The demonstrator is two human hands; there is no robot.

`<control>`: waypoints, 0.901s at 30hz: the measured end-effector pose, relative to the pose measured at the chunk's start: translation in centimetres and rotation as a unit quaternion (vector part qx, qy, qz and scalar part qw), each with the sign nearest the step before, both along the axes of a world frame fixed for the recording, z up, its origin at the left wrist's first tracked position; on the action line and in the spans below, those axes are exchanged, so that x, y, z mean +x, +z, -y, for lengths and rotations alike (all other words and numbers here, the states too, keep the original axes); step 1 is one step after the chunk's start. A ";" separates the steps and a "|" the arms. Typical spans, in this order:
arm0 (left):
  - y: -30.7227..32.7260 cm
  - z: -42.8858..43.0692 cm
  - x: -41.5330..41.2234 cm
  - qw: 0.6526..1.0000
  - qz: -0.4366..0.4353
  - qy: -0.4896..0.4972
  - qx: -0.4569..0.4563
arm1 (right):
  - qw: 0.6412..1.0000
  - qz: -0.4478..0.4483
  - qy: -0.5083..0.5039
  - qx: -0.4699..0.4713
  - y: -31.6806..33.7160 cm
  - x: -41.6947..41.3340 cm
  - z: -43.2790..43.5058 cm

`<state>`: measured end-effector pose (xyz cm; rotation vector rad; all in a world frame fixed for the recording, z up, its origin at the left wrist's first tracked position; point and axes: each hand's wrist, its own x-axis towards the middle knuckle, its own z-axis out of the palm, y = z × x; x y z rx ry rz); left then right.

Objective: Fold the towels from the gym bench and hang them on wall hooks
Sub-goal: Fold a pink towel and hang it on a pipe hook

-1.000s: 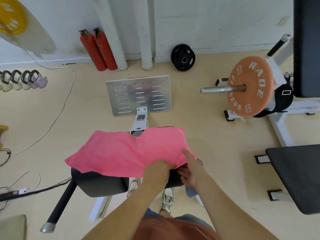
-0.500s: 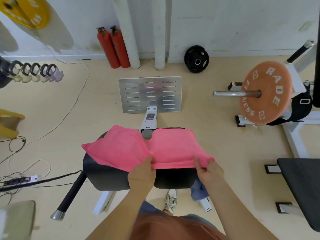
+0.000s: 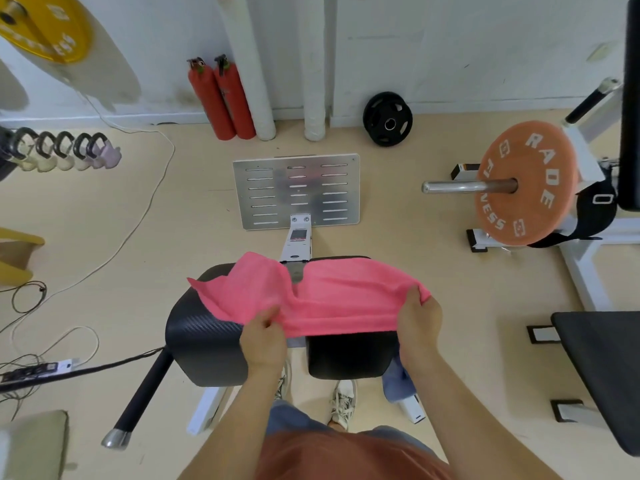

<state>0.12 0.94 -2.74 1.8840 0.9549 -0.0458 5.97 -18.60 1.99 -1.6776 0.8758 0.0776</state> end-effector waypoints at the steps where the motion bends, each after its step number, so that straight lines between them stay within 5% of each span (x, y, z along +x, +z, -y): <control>1: 0.6 0.8 0.6 0.991 0.044 -0.089 0.089 | 0.999 0.005 0.043 0.009 0.6 0.2 -0.5; 4: 2.6 4.4 2.3 0.881 0.111 -0.350 0.298 | 0.983 0.003 0.177 0.043 1.8 0.4 -2.9; 7: 4.1 7.4 1.9 0.757 0.151 -0.522 0.362 | 0.964 -0.018 0.258 0.054 1.7 0.1 -3.9; 10: 4.3 7.9 0.4 0.706 0.091 -0.584 0.390 | 0.944 -0.057 0.322 0.032 1.0 0.1 -2.2; 12: 3.9 7.7 -0.3 0.720 0.091 -0.606 0.325 | 0.941 -0.073 0.327 0.040 0.7 0.2 -1.1; 16: 5.1 7.5 -0.4 0.807 0.167 -0.556 0.109 | 0.961 -0.046 0.269 0.036 0.1 -0.4 -0.2; 19: 6.1 7.4 -0.3 0.935 0.116 -0.308 -0.133 | 0.977 -0.010 0.191 0.089 0.3 -0.9 -0.2; 20: 6.2 7.2 -0.2 0.950 0.068 -0.202 -0.228 | 0.980 -0.007 0.145 0.132 0.5 -0.9 -0.2; 23: 5.9 6.6 -0.3 0.889 -0.082 -0.051 -0.448 | 0.945 -0.019 0.014 0.325 0.6 -1.0 0.1; 27: 5.3 7.1 0.4 0.808 -0.048 0.049 -0.585 | 0.879 -0.011 -0.029 0.477 0.7 -1.5 0.3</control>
